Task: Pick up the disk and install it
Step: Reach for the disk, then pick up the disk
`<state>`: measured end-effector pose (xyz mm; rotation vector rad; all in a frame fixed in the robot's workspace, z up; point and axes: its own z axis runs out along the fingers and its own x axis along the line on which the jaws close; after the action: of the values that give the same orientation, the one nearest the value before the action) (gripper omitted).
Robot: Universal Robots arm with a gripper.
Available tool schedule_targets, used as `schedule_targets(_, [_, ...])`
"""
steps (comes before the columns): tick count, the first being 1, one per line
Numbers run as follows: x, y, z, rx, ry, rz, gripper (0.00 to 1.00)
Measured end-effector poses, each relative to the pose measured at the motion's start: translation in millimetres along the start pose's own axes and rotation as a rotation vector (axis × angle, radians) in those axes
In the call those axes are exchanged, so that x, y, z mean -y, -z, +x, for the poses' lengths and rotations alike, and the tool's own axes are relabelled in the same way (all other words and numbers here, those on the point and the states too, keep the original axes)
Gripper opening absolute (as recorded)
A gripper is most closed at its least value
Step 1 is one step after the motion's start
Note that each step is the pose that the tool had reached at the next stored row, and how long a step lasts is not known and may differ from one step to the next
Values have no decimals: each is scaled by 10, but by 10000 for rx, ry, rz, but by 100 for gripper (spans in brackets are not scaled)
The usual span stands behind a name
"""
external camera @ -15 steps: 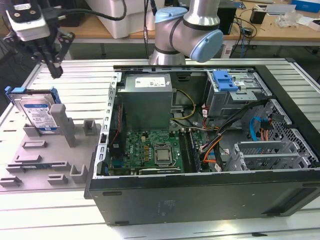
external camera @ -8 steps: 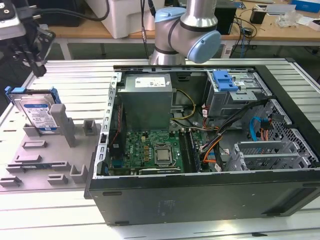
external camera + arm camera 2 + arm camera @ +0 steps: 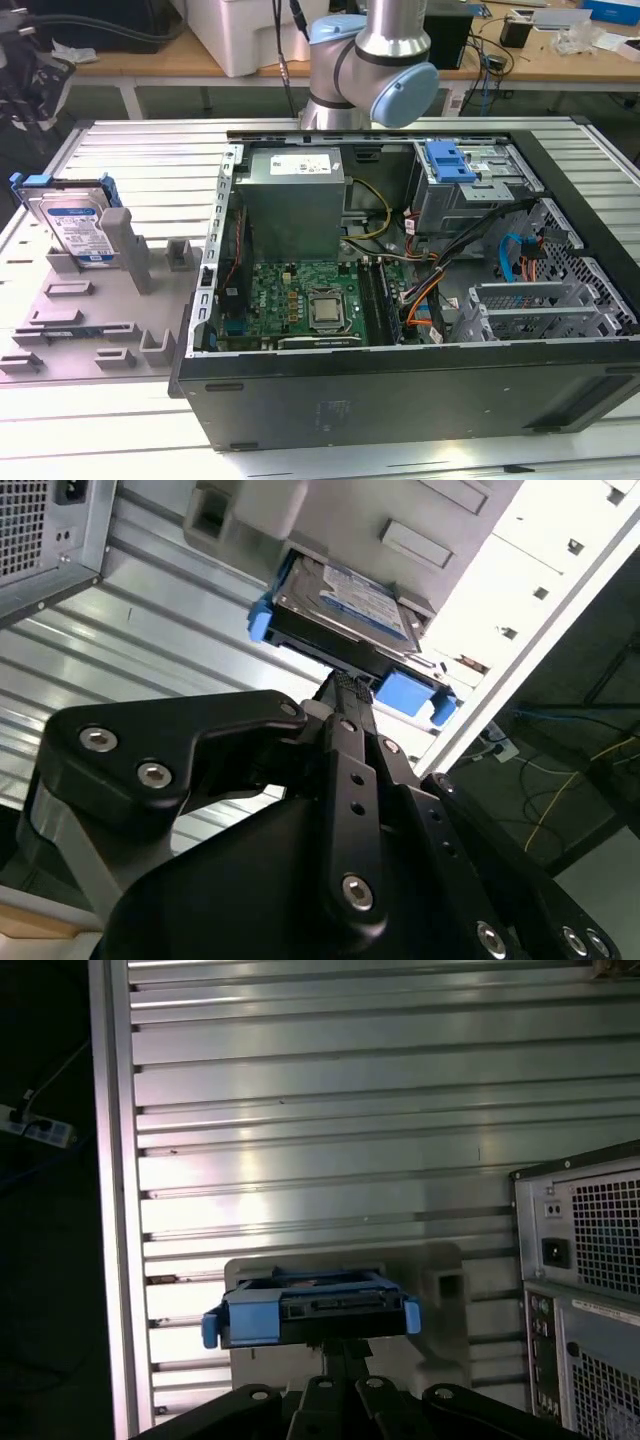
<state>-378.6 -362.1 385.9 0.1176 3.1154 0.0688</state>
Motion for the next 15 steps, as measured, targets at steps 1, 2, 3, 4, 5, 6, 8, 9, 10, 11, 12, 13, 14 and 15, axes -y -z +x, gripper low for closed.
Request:
schedule_targets(1, [-6,-1,34,0,-1,0,11])
schedule_targets(2, [-18,-4,77,0,-4,0,11])
schedule_targets(3, [-22,-6,85,1,-5,0,11])
schedule_targets(4, [-22,-5,85,-1,-3,5,11])
schedule_targets(5, [-22,-5,85,-1,-3,7,11])
schedule_targets(6, [-21,-5,85,-1,-2,8,11])
schedule_targets(8, [-22,-5,85,2,-2,36,11])
schedule_targets(9, [-22,-5,85,2,-2,38,11])
schedule_targets(10, [-22,-5,85,2,-2,42,11])
schedule_targets(11, [-22,-5,85,3,-2,45,11])
schedule_targets(12, [-22,-5,85,3,-2,48,11])
schedule_targets(13, [-22,-5,85,3,-1,52,11])
schedule_targets(14, [-22,-5,85,4,-1,54,11])
schedule_targets(15, [-22,-5,85,4,-1,56,11])
